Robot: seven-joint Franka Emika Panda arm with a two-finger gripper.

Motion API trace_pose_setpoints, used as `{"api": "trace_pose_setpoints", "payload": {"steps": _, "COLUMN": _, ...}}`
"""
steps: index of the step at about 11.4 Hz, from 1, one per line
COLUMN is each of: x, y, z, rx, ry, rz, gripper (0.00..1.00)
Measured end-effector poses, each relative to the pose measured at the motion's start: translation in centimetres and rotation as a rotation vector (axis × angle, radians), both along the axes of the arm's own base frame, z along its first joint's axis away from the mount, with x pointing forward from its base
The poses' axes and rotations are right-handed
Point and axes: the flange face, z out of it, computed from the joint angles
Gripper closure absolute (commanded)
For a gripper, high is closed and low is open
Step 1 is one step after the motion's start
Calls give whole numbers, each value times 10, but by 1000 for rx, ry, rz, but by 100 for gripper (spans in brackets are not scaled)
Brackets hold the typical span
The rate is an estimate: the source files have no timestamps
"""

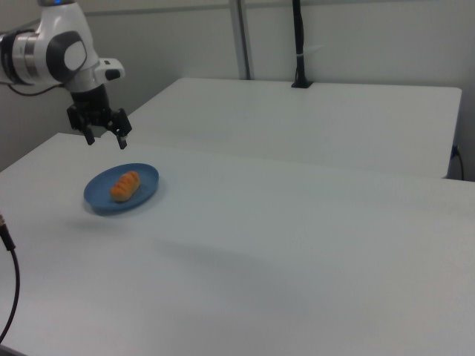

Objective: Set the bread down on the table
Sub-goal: 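Lower the open gripper over the orange bread roll on the blue plate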

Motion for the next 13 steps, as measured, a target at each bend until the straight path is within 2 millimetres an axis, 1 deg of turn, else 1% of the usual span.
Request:
{"api": "trace_pose_setpoints", "payload": {"steps": 2, "x": 9, "y": 40, "z": -28, "rx": 3, "ry": -70, "rz": -23, "gripper": 0}}
{"api": "trace_pose_setpoints", "payload": {"steps": 3, "x": 14, "y": 55, "z": -46, "rx": -3, "ry": -102, "rz": -27, "gripper": 0}}
{"api": "trace_pose_setpoints", "payload": {"steps": 4, "x": 19, "y": 67, "z": -64, "rx": -1, "ry": -124, "rz": -32, "gripper": 0}}
{"api": "trace_pose_setpoints", "payload": {"steps": 5, "x": 26, "y": 75, "z": -83, "rx": 4, "ry": -139, "rz": -38, "gripper": 0}}
{"api": "trace_pose_setpoints", "payload": {"steps": 8, "x": 46, "y": 85, "z": -129, "rx": 35, "ry": -190, "rz": -57, "gripper": 0}}
{"api": "trace_pose_setpoints", "payload": {"steps": 9, "x": 49, "y": 88, "z": -143, "rx": 31, "ry": -201, "rz": -51, "gripper": 0}}
{"api": "trace_pose_setpoints", "payload": {"steps": 11, "x": 49, "y": 102, "z": -166, "rx": 27, "ry": -224, "rz": -35, "gripper": 0}}
{"api": "trace_pose_setpoints", "payload": {"steps": 13, "x": 48, "y": 110, "z": -185, "rx": 17, "ry": -234, "rz": -36, "gripper": 0}}
